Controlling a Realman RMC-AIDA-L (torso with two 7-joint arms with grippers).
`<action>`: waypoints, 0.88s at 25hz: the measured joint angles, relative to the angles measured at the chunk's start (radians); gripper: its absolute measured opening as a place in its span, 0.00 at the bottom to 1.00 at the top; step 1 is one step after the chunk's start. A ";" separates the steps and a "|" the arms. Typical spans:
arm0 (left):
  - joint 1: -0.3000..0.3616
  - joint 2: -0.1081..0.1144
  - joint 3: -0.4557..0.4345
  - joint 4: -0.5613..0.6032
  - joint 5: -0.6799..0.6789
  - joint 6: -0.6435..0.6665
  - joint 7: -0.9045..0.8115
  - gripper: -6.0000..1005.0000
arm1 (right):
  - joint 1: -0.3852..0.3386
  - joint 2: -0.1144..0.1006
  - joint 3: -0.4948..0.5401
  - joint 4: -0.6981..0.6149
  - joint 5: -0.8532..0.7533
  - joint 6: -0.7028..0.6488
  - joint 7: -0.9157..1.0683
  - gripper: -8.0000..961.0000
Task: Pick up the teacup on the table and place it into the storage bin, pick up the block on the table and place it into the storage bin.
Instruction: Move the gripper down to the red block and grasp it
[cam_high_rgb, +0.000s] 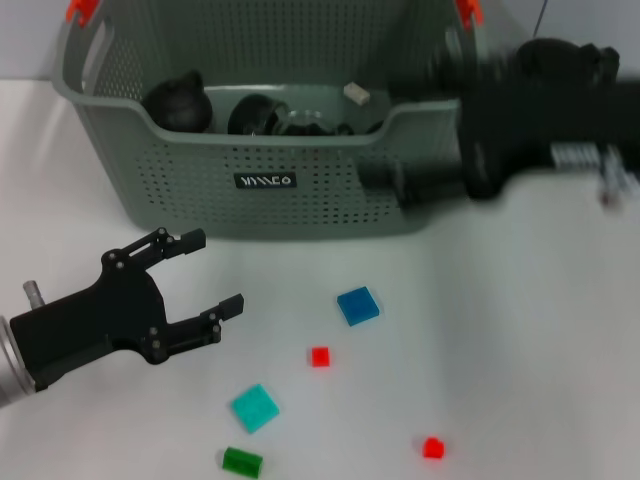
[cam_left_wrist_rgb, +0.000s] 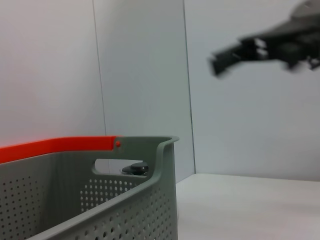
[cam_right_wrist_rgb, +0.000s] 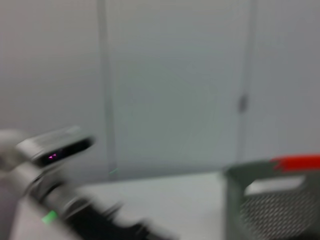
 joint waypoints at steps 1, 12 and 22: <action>0.000 0.000 0.000 0.000 0.001 0.000 0.000 0.82 | -0.014 -0.001 0.008 0.008 -0.006 -0.055 -0.013 0.98; -0.005 -0.002 0.003 0.000 -0.004 0.001 0.000 0.82 | 0.003 0.004 -0.049 0.119 -0.333 -0.333 0.074 0.94; -0.014 -0.003 0.000 -0.022 -0.005 -0.009 -0.001 0.82 | 0.064 0.005 -0.265 0.202 -0.510 -0.200 0.155 0.91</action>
